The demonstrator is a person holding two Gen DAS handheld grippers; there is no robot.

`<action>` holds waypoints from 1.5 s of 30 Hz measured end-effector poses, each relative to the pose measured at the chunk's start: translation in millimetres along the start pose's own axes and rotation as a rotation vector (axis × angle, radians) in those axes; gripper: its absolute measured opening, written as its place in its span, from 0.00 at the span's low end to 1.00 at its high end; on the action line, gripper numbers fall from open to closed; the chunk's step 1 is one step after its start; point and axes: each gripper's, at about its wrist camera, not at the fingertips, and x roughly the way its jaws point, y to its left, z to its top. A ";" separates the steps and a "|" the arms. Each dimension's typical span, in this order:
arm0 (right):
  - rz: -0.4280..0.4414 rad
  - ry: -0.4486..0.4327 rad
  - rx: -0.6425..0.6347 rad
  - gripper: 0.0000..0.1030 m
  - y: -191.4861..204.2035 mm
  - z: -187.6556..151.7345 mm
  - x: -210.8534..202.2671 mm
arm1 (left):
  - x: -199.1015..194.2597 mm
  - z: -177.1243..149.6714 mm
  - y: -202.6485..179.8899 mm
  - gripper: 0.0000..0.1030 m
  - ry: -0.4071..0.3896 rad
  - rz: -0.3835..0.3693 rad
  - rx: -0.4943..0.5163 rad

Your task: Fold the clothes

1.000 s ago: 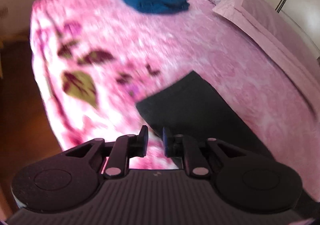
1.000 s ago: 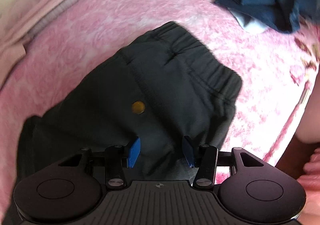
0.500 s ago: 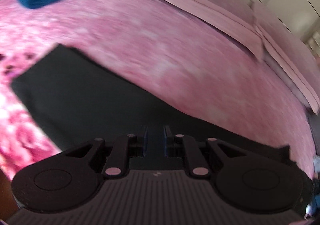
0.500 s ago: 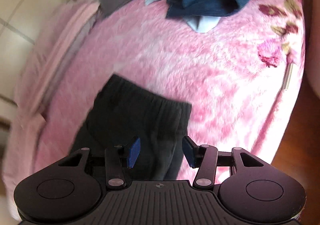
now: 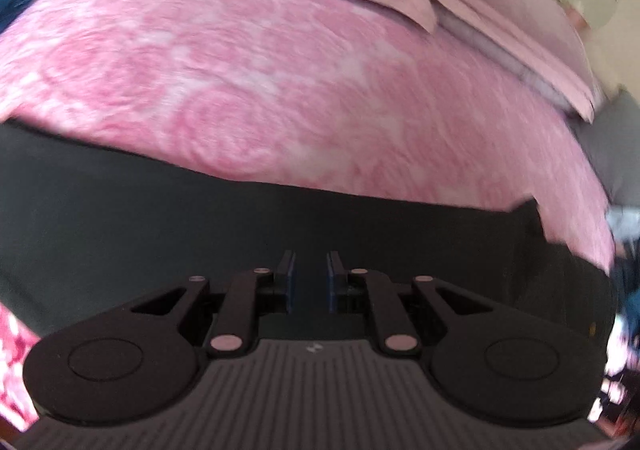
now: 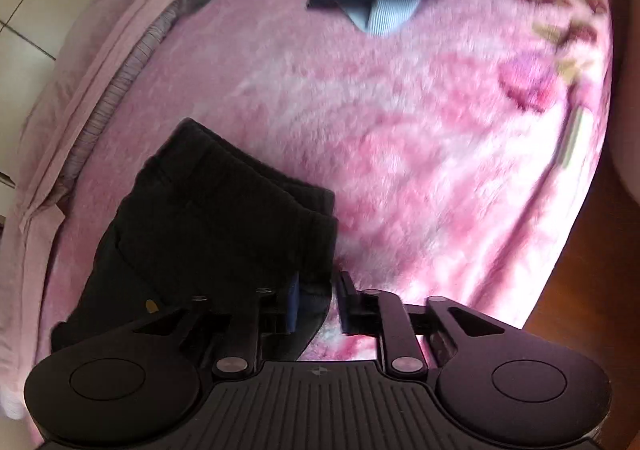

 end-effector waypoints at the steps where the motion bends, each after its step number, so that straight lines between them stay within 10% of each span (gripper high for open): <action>1: -0.033 0.006 -0.024 0.54 5.9 3.7 -3.6 | 4.1 2.3 -3.0 0.10 0.013 -0.013 0.028; 8: -0.245 -0.001 -0.342 0.62 64.1 18.0 -44.2 | 30.9 38.1 -37.1 0.10 0.088 -0.140 0.207; 16: -0.065 -0.002 -0.384 0.62 128.0 74.6 15.4 | 64.7 91.0 -90.8 0.14 0.148 -0.292 0.341; 22: 0.112 0.188 -0.232 0.61 101.1 120.9 78.5 | 93.2 106.1 -117.8 0.25 0.230 -0.391 0.339; 29: 0.258 0.257 -0.232 0.14 82.6 128.3 73.7 | 131.2 110.0 -137.0 0.36 0.363 -0.534 0.257; 32: 0.257 0.241 -0.226 0.14 79.2 125.8 70.1 | 153.0 104.1 -152.9 0.32 0.435 -0.568 0.292; 34: 0.242 0.217 -0.250 0.13 83.4 121.7 65.7 | 162.3 100.7 -158.5 0.00 0.443 -0.539 0.320; 45: 0.032 0.064 -0.393 0.07 98.5 86.8 75.5 | 173.5 73.5 -152.6 0.04 0.239 -0.418 0.305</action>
